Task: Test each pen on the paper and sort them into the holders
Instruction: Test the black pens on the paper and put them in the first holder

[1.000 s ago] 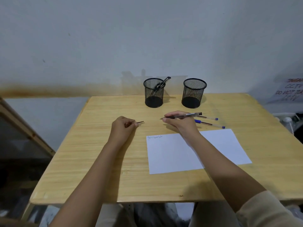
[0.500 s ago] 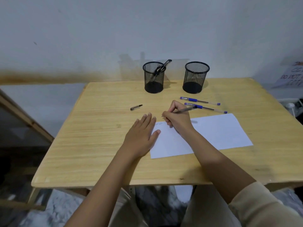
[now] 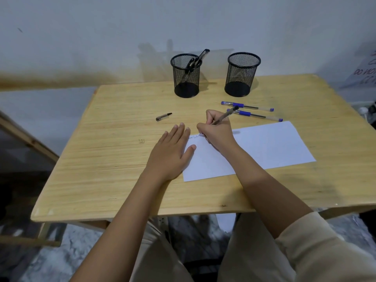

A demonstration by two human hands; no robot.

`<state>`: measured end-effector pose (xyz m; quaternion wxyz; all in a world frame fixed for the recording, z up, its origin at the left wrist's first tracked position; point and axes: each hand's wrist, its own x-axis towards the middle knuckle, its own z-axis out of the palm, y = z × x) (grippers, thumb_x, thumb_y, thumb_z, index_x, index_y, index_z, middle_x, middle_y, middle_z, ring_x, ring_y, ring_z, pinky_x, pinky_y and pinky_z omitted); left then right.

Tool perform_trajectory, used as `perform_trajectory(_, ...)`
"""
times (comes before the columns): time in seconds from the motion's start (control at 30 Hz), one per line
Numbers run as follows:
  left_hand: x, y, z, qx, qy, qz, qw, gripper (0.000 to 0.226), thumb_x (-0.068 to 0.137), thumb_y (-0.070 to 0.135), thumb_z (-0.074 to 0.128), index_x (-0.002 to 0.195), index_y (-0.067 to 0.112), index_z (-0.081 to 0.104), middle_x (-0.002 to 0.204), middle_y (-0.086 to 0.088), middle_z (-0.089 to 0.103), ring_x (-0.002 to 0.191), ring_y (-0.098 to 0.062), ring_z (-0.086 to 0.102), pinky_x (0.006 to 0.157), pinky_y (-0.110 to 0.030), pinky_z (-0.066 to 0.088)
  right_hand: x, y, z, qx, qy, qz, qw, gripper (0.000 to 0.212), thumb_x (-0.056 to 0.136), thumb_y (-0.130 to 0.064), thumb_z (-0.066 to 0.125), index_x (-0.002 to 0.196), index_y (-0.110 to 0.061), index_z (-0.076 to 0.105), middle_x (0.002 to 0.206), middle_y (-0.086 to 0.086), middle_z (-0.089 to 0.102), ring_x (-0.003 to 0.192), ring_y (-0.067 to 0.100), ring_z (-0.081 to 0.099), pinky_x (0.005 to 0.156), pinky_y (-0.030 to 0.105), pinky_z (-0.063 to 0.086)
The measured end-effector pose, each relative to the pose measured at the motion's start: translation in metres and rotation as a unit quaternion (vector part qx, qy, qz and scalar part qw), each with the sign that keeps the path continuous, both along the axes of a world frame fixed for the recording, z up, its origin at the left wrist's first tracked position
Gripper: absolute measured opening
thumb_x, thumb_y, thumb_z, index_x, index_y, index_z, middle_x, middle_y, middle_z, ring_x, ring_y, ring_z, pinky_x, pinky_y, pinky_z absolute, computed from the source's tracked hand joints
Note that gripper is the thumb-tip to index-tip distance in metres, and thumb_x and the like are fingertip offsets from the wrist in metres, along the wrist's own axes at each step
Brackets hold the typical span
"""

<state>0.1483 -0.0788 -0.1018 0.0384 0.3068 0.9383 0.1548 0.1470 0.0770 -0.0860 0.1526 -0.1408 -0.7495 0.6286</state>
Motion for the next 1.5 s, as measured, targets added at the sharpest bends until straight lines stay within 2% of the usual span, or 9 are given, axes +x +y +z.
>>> perform_trajectory(0.3,0.0,0.0,0.0,0.0,-0.001,0.001,1.0,0.058,0.099,0.046,0.019,0.15,0.024,0.004,0.159,0.007,-0.006,0.144,-0.005,-0.01,0.115,-0.025,-0.007,0.002,0.001,0.002,0.005,0.003,0.004,1.0,0.038,0.066,0.011,0.056,0.052,-0.014,0.03,0.051,0.003,0.027,0.041,0.006,0.027,0.046,0.019,0.031)
perform_trajectory(0.73,0.001,0.0,0.0,-0.007,-0.003,-0.001,1.0,0.058,0.099,0.045,0.018,0.15,0.023,0.002,0.159,0.006,-0.006,0.145,-0.006,-0.01,0.116,-0.026,-0.007,0.005,0.0,0.004,0.024,-0.001,-0.028,0.999,0.035,0.07,0.008,0.059,0.056,-0.012,0.034,0.054,0.003,0.029,0.047,0.009,0.028,0.043,0.013,0.03)
perform_trajectory(1.03,0.0,0.0,0.0,-0.002,0.0,0.001,1.0,0.058,0.099,0.045,0.019,0.15,0.022,0.004,0.159,0.005,-0.005,0.145,-0.006,-0.01,0.115,-0.025,-0.007,0.006,-0.001,0.004,0.017,0.002,-0.048,0.999,0.034,0.07,0.007,0.06,0.056,-0.012,0.034,0.053,0.004,0.03,0.049,0.012,0.029,0.048,0.024,0.031)
perform_trajectory(1.13,0.001,0.001,0.0,0.0,0.001,0.0,1.0,0.058,0.099,0.045,0.019,0.15,0.021,0.004,0.159,0.005,-0.005,0.145,-0.007,-0.009,0.115,-0.026,-0.007,0.006,0.002,0.004,-0.001,0.027,-0.085,0.996,0.035,0.07,0.004,0.061,0.055,-0.014,0.036,0.051,0.005,0.037,0.047,0.015,0.037,0.048,0.025,0.035)
perform_trajectory(1.23,0.002,0.001,0.001,0.006,0.001,0.004,1.0,0.058,0.099,0.045,0.021,0.15,0.021,0.006,0.159,0.004,-0.003,0.145,-0.007,-0.008,0.114,-0.024,-0.006,0.008,0.007,0.006,-0.075,0.042,-0.081,0.993,0.026,0.075,-0.003,0.069,0.065,-0.013,0.048,0.058,0.008,0.057,0.05,0.016,0.058,0.052,0.029,0.05)
perform_trajectory(1.3,0.004,0.0,0.003,0.028,0.002,0.006,1.0,0.059,0.099,0.045,0.023,0.15,0.02,0.01,0.159,0.004,0.002,0.145,-0.007,-0.003,0.114,-0.023,-0.003,0.009,0.01,0.007,-0.139,0.053,-0.048,0.988,0.017,0.075,-0.004,0.073,0.073,-0.01,0.057,0.07,0.007,0.064,0.063,0.014,0.067,0.066,0.033,0.056)
perform_trajectory(1.37,0.006,0.0,0.006,0.089,0.004,0.017,0.996,0.057,0.098,0.045,0.029,0.146,0.016,0.026,0.157,0.003,0.02,0.143,-0.006,0.012,0.112,-0.022,0.011,0.008,0.012,0.007,-0.17,0.056,-0.022,0.984,0.01,0.076,-0.003,0.072,0.078,-0.009,0.065,0.077,0.008,0.069,0.075,0.02,0.069,0.077,0.036,0.055)
perform_trajectory(1.43,0.006,-0.001,0.01,0.186,0.015,0.05,0.981,0.046,0.098,0.04,0.036,0.129,0.008,0.046,0.139,-0.005,0.046,0.127,-0.01,0.034,0.091,-0.018,0.025,0.009,0.015,0.008,-0.199,0.057,0.011,0.978,0.01,0.079,0.0,0.068,0.087,-0.006,0.069,0.083,0.012,0.071,0.084,0.026,0.069,0.081,0.034,0.055)
perform_trajectory(1.5,0.0,-0.005,0.012,0.248,0.025,0.102,0.963,0.037,0.098,0.034,0.039,0.121,0.007,0.051,0.132,-0.007,0.049,0.121,-0.017,0.038,0.088,-0.019,0.024,0.009,0.018,0.009,-0.223,0.053,0.037,0.973,0.015,0.081,0.001,0.065,0.096,-0.002,0.068,0.091,0.015,0.072,0.093,0.029,0.069,0.085,0.032,0.055)
